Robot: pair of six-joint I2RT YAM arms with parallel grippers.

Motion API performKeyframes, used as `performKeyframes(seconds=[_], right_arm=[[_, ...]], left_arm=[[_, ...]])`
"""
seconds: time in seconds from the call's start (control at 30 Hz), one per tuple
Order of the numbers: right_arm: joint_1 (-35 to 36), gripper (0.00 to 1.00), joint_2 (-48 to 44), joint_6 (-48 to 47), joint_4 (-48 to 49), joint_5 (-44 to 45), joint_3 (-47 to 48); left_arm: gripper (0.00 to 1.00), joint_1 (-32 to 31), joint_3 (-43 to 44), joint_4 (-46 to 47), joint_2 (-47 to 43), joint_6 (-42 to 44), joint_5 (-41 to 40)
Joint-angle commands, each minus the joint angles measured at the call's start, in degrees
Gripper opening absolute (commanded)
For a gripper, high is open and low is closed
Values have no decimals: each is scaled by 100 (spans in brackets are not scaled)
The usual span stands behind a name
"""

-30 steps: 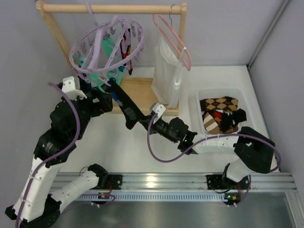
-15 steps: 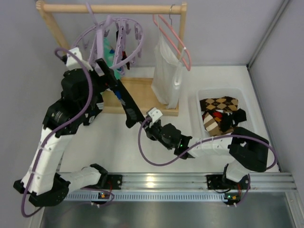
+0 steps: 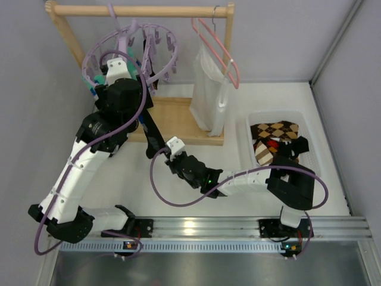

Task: Remove the socks clipped to the hanger

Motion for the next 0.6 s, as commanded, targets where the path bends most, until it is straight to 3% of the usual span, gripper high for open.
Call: performKeyframes(seconds=[0.0, 0.27, 0.57], right_arm=[[201, 0, 225, -75, -133, 107, 443], [289, 0, 252, -75, -80, 116, 531], [369, 0, 208, -93, -80, 10, 514]], left_arm=[[89, -102, 272, -91, 122, 178, -293], [76, -120, 150, -179, 228, 205, -987], [67, -111, 211, -153, 553, 38, -1031]])
